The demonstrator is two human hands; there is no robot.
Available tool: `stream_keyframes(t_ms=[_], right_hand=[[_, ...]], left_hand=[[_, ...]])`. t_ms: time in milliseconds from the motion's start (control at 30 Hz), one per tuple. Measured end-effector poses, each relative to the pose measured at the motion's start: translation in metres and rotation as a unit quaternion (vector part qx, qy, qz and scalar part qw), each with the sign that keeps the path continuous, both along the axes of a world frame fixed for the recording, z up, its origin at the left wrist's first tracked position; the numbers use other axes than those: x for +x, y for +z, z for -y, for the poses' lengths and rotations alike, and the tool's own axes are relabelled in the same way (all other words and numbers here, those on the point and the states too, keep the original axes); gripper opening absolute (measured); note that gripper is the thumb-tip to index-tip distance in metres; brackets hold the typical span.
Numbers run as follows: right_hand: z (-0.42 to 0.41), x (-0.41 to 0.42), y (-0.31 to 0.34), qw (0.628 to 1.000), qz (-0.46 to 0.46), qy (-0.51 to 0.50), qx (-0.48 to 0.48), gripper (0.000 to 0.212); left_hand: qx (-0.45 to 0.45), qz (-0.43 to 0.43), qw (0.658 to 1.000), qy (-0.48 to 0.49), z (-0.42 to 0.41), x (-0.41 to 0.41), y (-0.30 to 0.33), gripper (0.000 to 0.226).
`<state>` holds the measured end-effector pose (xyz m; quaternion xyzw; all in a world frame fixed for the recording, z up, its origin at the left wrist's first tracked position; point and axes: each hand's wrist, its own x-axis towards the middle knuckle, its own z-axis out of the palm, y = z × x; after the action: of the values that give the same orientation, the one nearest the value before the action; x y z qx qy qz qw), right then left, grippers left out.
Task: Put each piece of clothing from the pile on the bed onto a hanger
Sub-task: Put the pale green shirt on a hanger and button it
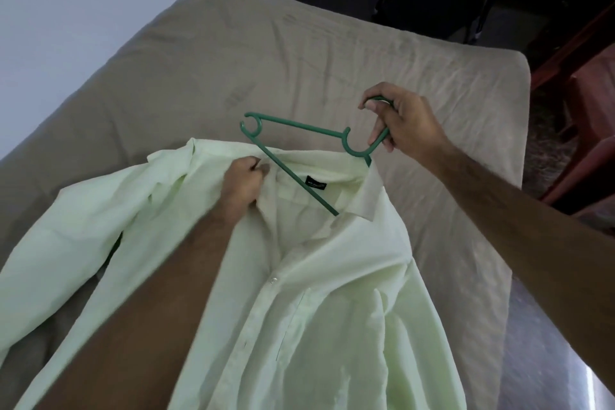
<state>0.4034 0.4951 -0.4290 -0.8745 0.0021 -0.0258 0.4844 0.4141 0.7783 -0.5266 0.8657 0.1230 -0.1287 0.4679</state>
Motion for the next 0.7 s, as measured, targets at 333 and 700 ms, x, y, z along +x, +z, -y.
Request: stream_keyframes(t_ms=[333, 700], right_hand=[[-0.023, -0.04, 0.033, 0.984, 0.057, 0.12, -0.122, 0.014], [-0.052, -0.057, 0.049, 0.927, 0.091, 0.222, -0.288, 0.017]], left_hand=[[-0.091, 0.002, 0.995, 0.04, -0.047, 0.023, 0.008, 0.014], [0.082, 0.173, 0.978, -0.088, -0.07, 0.0, 0.024, 0.036]])
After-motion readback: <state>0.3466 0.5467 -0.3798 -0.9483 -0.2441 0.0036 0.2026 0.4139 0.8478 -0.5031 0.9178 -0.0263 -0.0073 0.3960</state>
